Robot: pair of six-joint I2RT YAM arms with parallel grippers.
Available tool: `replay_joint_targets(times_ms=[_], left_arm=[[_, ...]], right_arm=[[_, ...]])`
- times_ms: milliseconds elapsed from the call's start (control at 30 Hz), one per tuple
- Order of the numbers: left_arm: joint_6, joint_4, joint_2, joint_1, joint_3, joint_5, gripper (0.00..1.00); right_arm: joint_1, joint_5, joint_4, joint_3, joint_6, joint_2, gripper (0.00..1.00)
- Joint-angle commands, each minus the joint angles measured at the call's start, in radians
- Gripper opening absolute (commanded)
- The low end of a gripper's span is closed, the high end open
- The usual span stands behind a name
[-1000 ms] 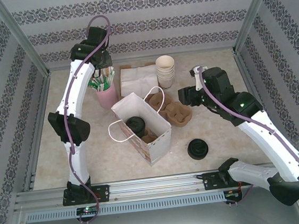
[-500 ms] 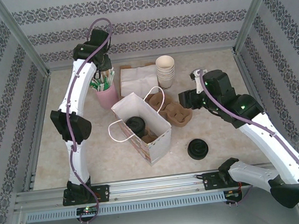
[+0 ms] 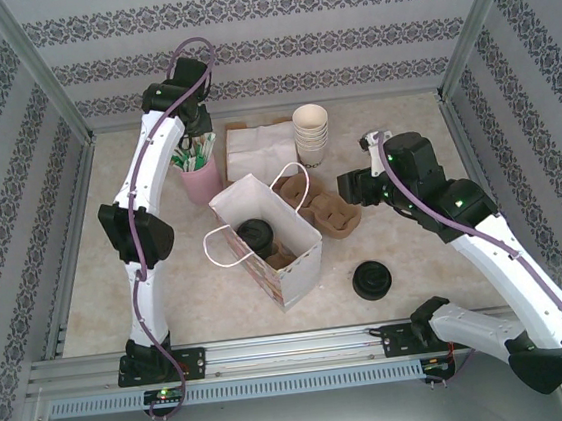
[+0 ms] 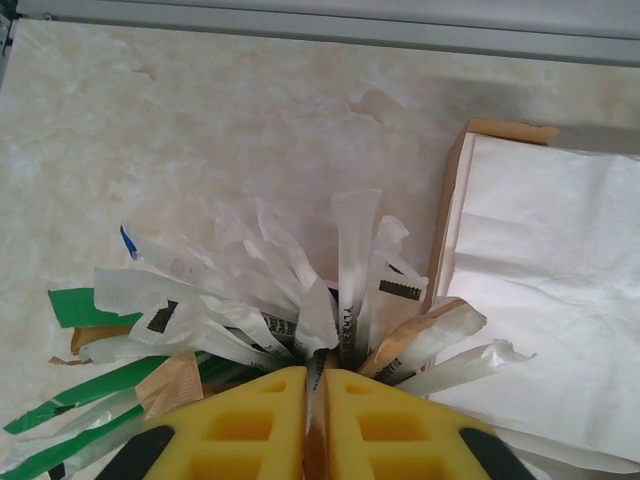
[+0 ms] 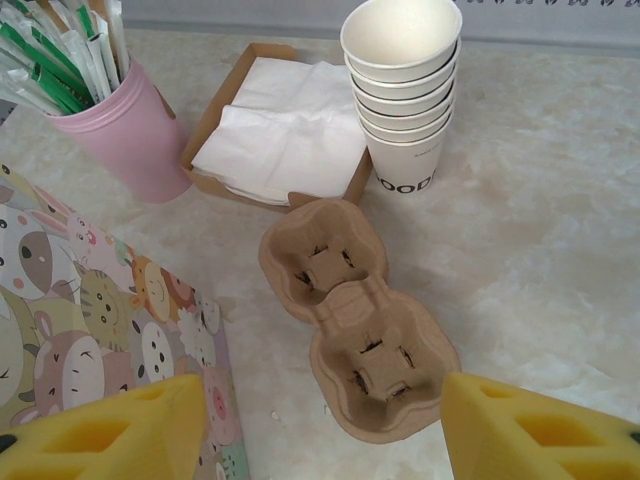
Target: Pack the takeout coffee
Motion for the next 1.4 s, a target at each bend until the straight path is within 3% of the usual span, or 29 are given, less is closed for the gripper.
replay_joint_targets(times_ms=[0,67,267,500,700,1000,1367], left_arm=[[-0.008,-0.040,0.010,0.008,0.038,0.006,0.06],[-0.001,-0.042,0.010,0.009,0.054,0.014,0.01],[0.063,-0.094,-0.005,0.008,0.221,-0.032,0.00],[0.214,-0.082,-0.219,-0.010,0.238,-0.010,0.00],[0.222,-0.020,-0.501,-0.031,0.138,0.125,0.00],[0.061,0.209,-0.988,-0.044,-0.349,0.422,0.00],[-0.098,0.277,-1.183,-0.044,-0.558,0.757,0.00]], right_arm=[[-0.011,-0.013,0.009,-0.008,-0.011,-0.017,0.64],[-0.011,-0.012,0.009,-0.009,-0.011,-0.021,0.64],[-0.012,-0.010,0.005,-0.005,-0.015,-0.026,0.64],[-0.014,0.013,-0.004,0.012,-0.030,-0.032,0.64],[-0.017,0.036,0.004,0.016,-0.040,-0.040,0.65],[-0.018,0.050,0.029,0.008,0.000,-0.061,0.65],[-0.018,0.064,0.023,-0.009,0.058,-0.074,0.64]])
